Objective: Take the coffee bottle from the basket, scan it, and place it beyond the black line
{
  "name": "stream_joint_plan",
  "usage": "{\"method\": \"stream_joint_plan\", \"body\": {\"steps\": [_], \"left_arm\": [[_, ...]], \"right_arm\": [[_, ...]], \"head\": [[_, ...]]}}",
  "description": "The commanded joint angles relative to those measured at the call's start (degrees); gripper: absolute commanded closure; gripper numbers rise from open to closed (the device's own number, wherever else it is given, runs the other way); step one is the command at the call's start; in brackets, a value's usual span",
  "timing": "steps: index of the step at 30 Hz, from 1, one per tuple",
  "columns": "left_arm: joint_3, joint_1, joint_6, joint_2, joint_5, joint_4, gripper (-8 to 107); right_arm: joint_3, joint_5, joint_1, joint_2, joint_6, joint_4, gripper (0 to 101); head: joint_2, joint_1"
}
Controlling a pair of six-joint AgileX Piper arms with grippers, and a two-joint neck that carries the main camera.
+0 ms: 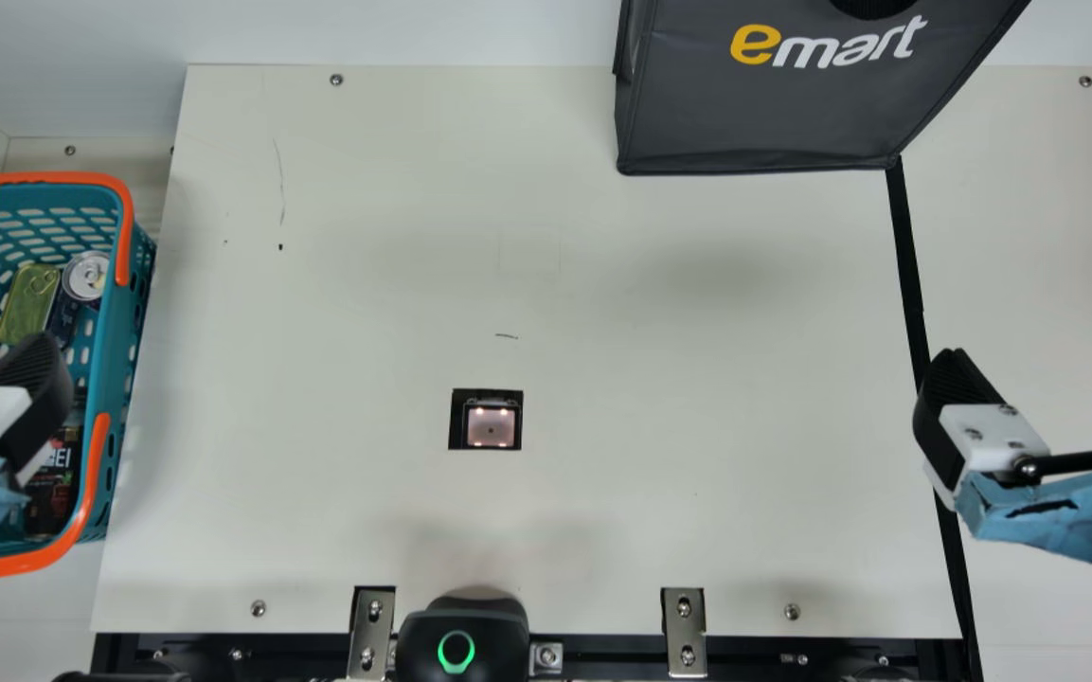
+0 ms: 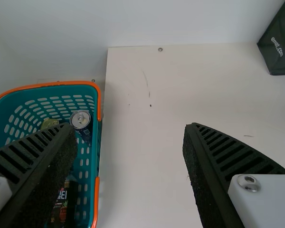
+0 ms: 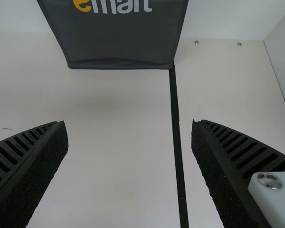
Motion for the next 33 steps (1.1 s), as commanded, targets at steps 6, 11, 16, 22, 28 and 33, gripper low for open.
{"method": "stream_joint_plan", "body": {"steps": [6, 11, 16, 22, 28, 33], "left_arm": [[0.0, 0.0, 0.0, 0.0, 0.0, 0.0, 9], [0.0, 0.0, 0.0, 0.0, 0.0, 0.0, 9], [0.0, 0.0, 0.0, 0.0, 0.0, 0.0, 9], [0.0, 0.0, 0.0, 0.0, 0.0, 0.0, 9], [0.0, 0.0, 0.0, 0.0, 0.0, 0.0, 9], [0.0, 0.0, 0.0, 0.0, 0.0, 0.0, 9]], "right_arm": [[0.0, 0.0, 0.0, 0.0, 0.0, 0.0, 10], [0.0, 0.1, 0.0, 0.0, 0.0, 0.0, 10], [0.0, 0.1, 0.0, 0.0, 0.0, 0.0, 10], [0.0, 0.1, 0.0, 0.0, 0.0, 0.0, 10], [0.0, 0.1, 0.0, 0.0, 0.0, 0.0, 10], [0.0, 0.1, 0.0, 0.0, 0.0, 0.0, 10]], "head": [[8.1, -1.5], [14.8, -1.5], [20.1, -1.5], [20.1, -1.5], [20.1, -1.5], [20.1, -1.5]]}}
